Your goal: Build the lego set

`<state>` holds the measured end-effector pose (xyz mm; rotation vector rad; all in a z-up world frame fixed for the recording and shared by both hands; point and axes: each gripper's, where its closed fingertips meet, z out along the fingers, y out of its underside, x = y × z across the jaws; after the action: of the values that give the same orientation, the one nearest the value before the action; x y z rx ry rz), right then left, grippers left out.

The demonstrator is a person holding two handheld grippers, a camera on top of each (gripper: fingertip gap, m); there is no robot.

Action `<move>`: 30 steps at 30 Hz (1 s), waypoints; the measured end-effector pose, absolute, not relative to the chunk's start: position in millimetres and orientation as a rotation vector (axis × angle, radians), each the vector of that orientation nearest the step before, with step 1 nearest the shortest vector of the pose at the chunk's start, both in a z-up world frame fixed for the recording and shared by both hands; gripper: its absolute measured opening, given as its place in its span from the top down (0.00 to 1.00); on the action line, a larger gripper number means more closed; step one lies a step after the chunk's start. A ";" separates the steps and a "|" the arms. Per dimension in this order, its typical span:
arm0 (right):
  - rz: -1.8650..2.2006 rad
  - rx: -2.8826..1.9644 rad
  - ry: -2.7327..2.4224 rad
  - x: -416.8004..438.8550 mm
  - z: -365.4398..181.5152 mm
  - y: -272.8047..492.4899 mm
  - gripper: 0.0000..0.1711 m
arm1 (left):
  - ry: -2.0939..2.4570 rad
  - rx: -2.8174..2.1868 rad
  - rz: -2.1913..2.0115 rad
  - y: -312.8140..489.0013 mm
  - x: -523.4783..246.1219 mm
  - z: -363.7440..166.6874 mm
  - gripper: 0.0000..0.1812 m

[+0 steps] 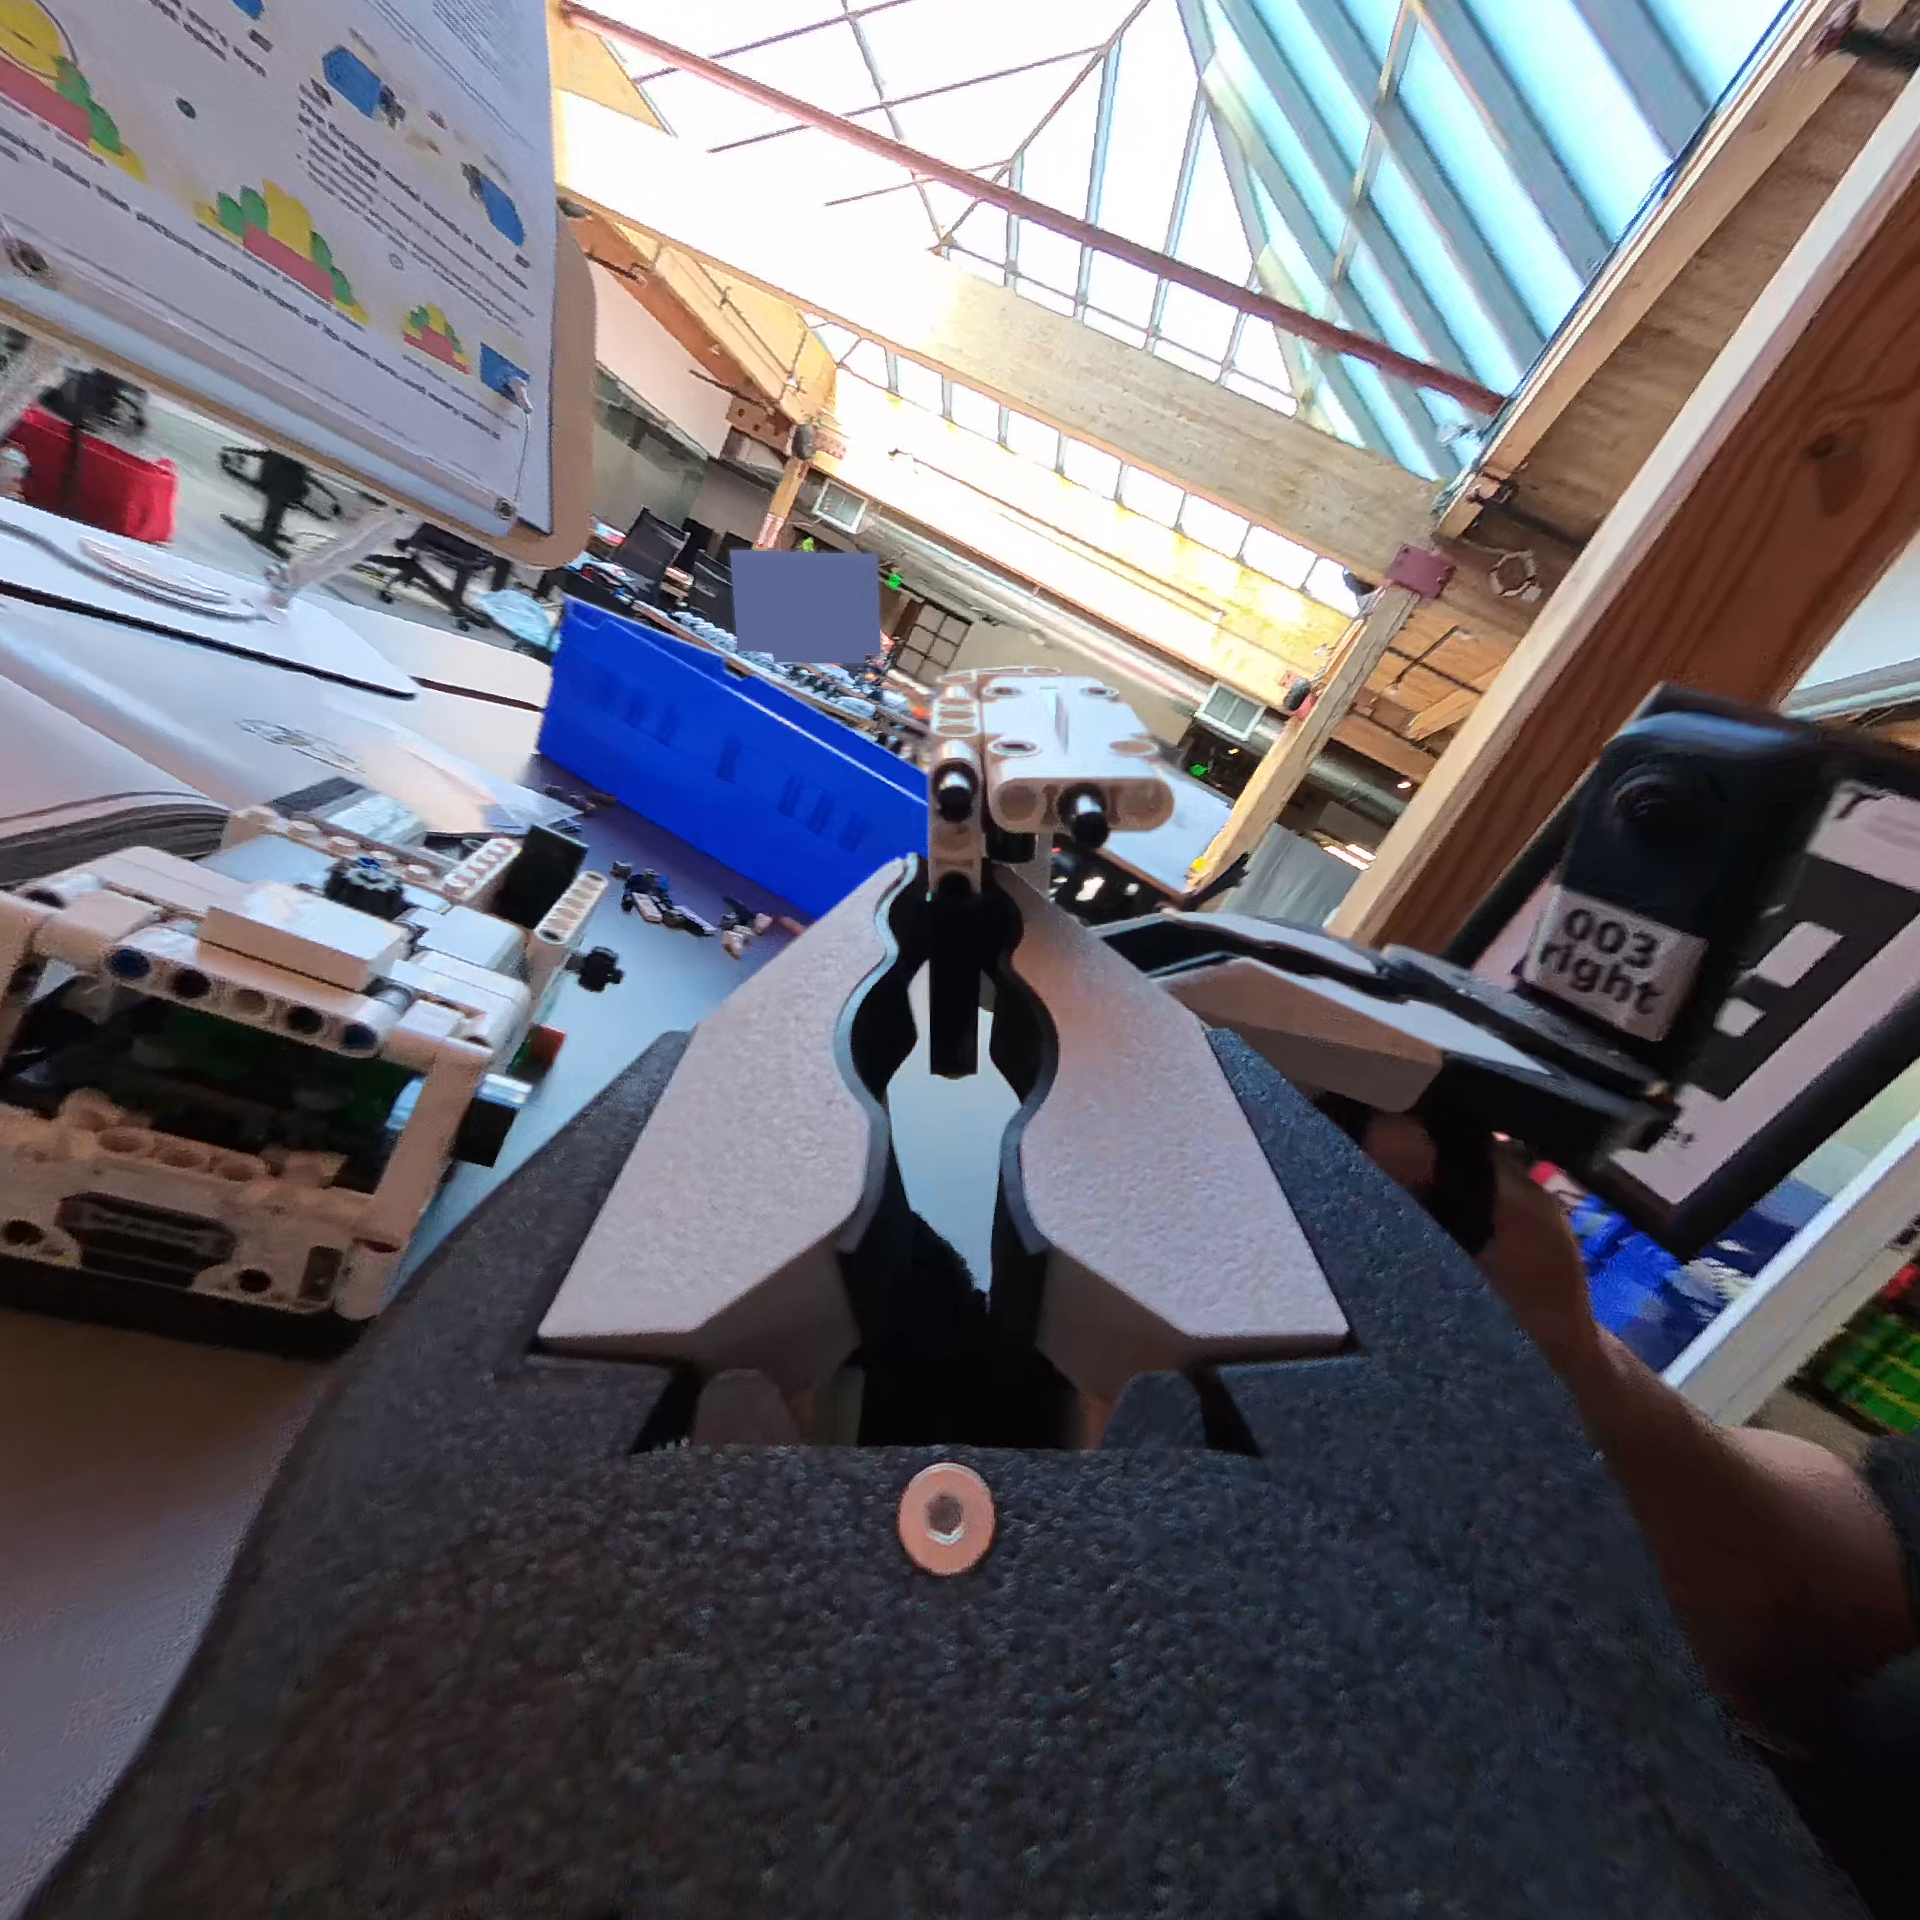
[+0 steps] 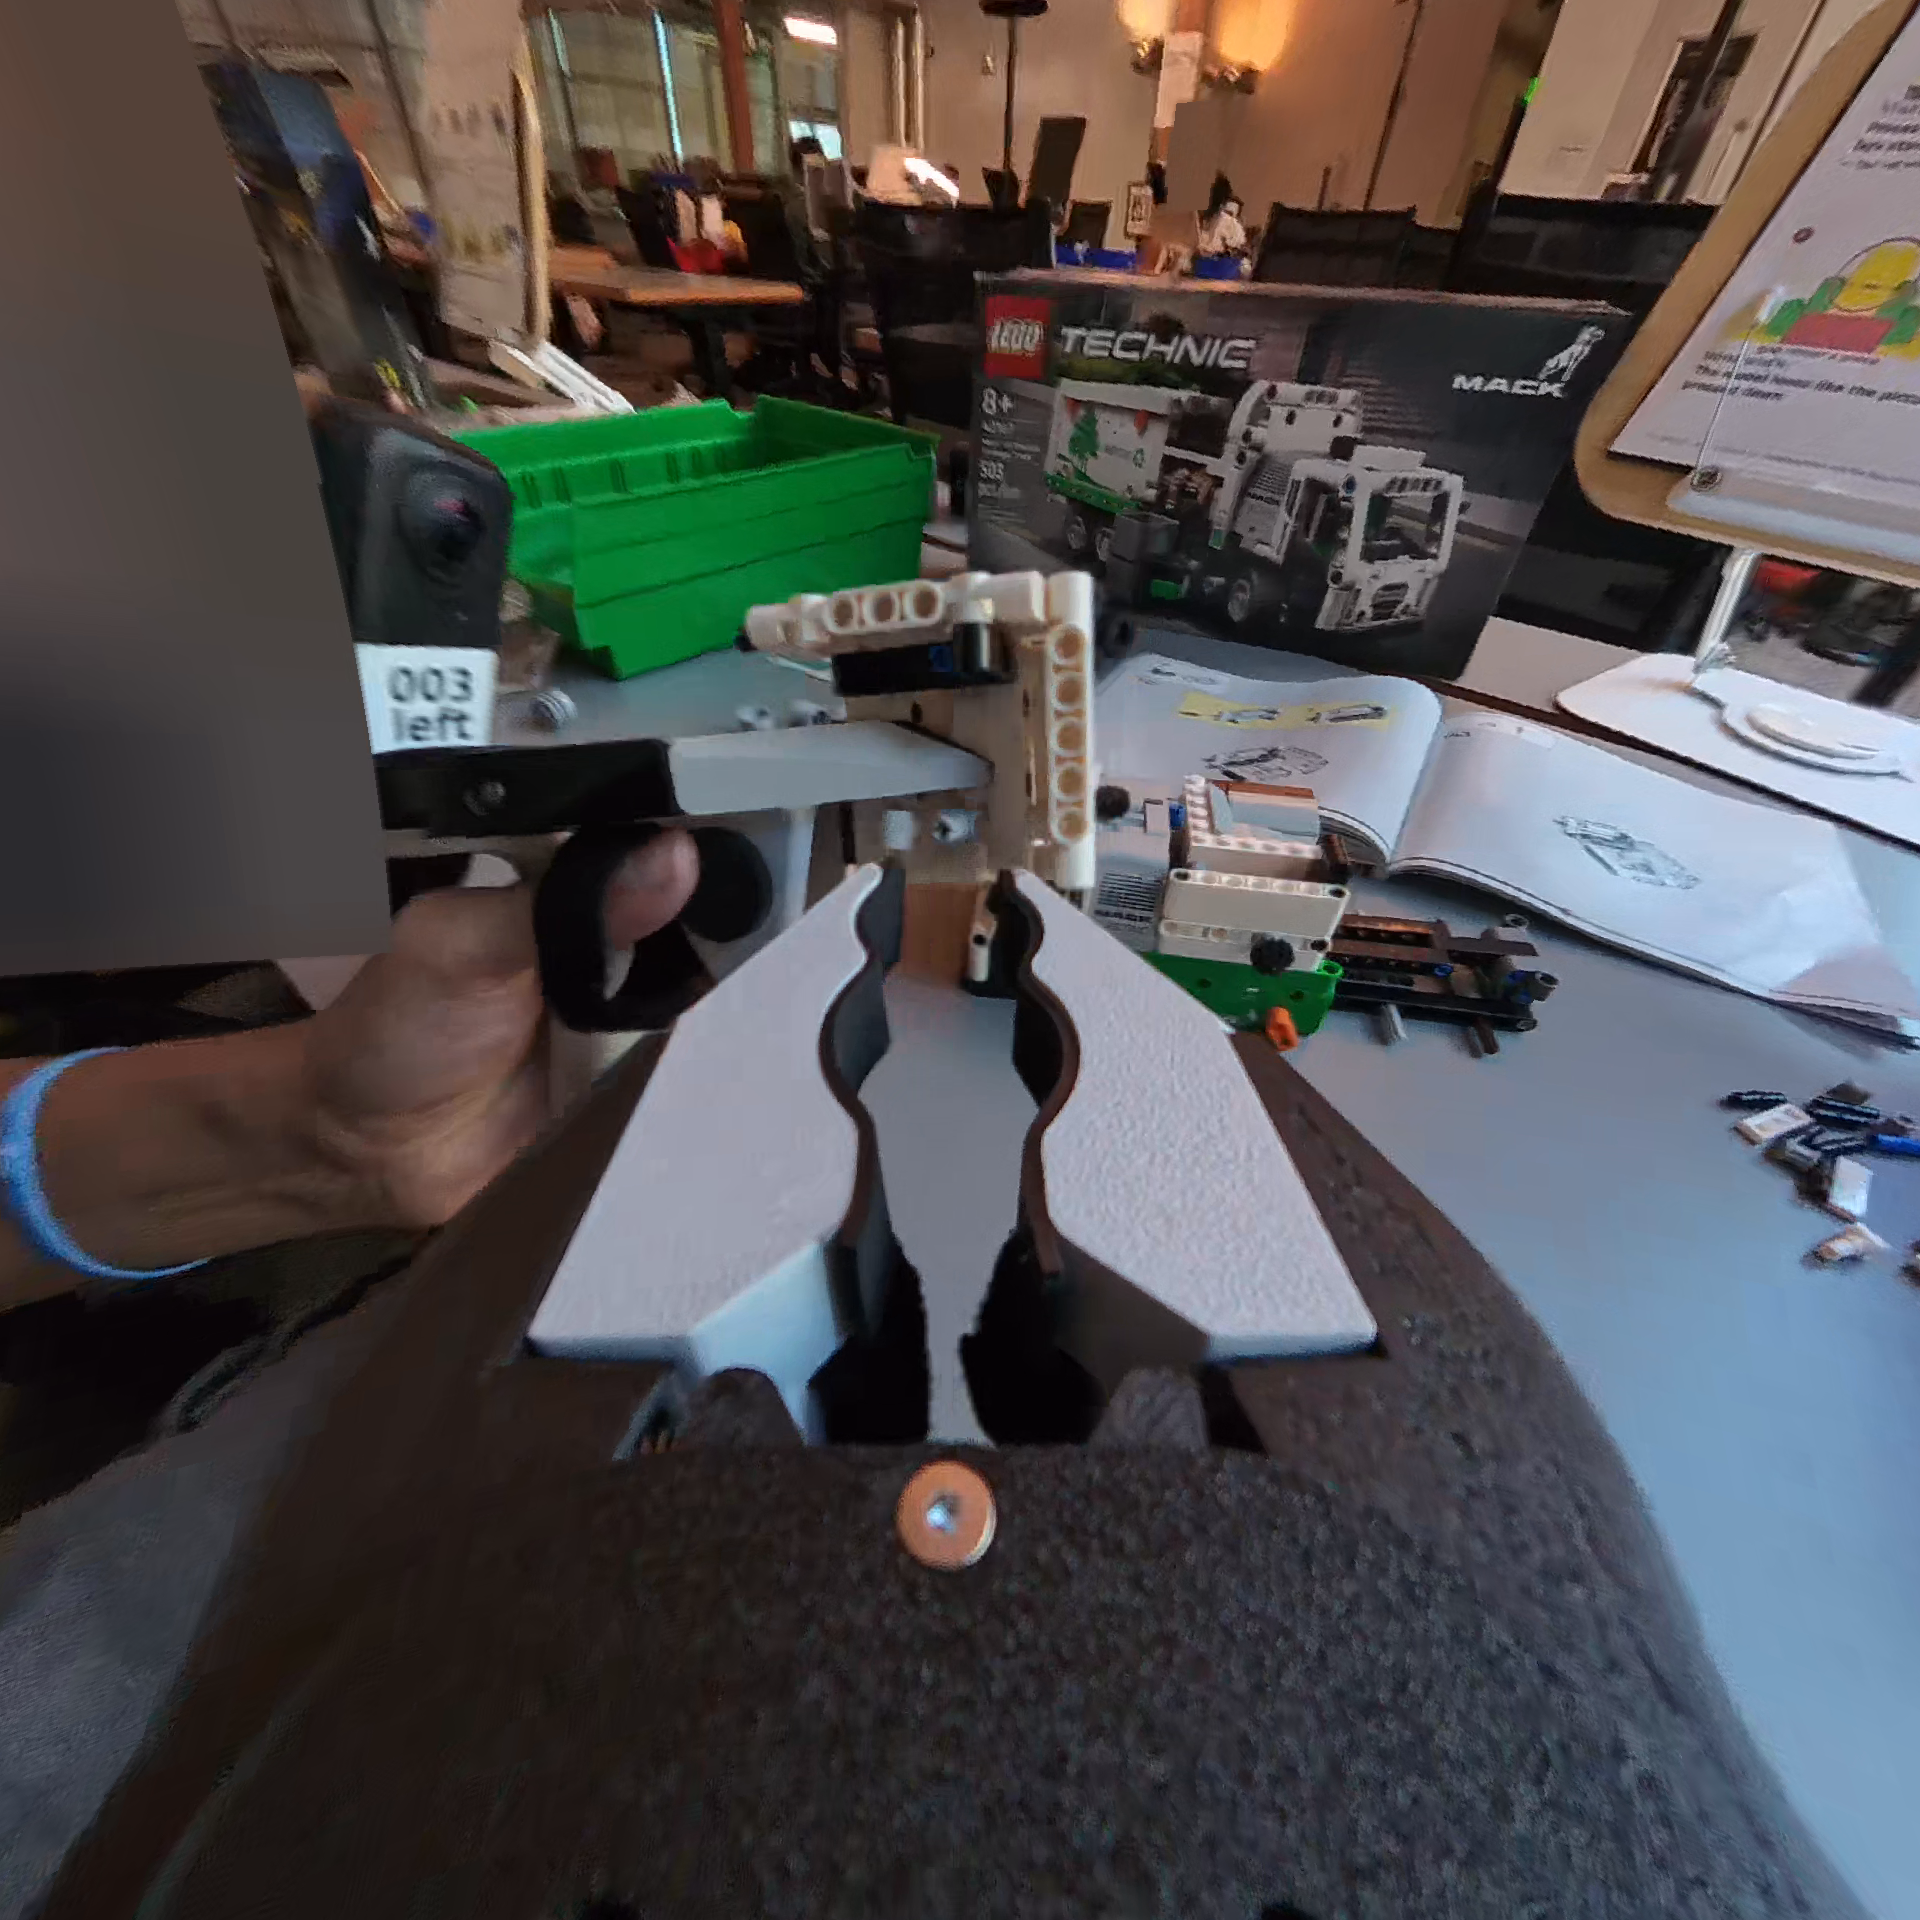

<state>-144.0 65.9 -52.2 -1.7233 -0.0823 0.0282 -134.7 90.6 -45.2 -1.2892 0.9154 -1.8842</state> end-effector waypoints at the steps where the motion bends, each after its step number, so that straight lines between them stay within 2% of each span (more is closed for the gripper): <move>1: 0.082 -1.689 -0.068 -142.9 -48.2 58.8 0.88 | 0.916 -1.280 -1.943 87.6 -136.4 -43.4 0.96; 2: 0.170 -1.629 -0.041 -141.2 -42.4 52.3 0.86 | 0.915 -1.266 -2.012 83.8 -138.4 -40.9 0.96; 5: 0.587 -1.525 0.062 -136.6 -42.7 47.9 0.66 | 0.913 -1.197 -2.222 70.9 -145.7 -31.0 0.97; 7: 0.915 -1.476 0.005 -157.3 -39.7 46.3 0.61 | 0.953 -1.168 -2.239 62.7 -146.4 -29.6 0.96; 9: 1.005 -1.434 -0.047 -168.6 -36.5 46.4 0.64 | 0.991 -1.140 -2.227 55.7 -147.1 -28.7 0.96; 10: 0.990 -1.414 -0.059 -169.6 -35.2 47.2 0.70 | 1.004 -1.137 -2.207 54.2 -146.7 -29.4 0.96; 12: 0.957 -1.406 -0.042 -167.0 -36.8 50.4 0.76 | 1.007 -1.138 -2.177 54.3 -146.6 -30.2 0.96; 15: 0.978 -1.397 -0.010 -162.1 -40.3 52.8 0.82 | 1.022 -1.146 -2.139 53.2 -144.7 -32.4 0.96; 30: 1.148 -1.344 0.030 -161.0 -44.2 50.8 0.86 | 1.053 -1.161 -2.067 52.0 -142.6 -36.4 0.96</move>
<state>-161.0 50.8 -44.2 -1.3439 0.0296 1.1476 -142.6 52.0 -36.4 -1.1614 1.0529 -2.0670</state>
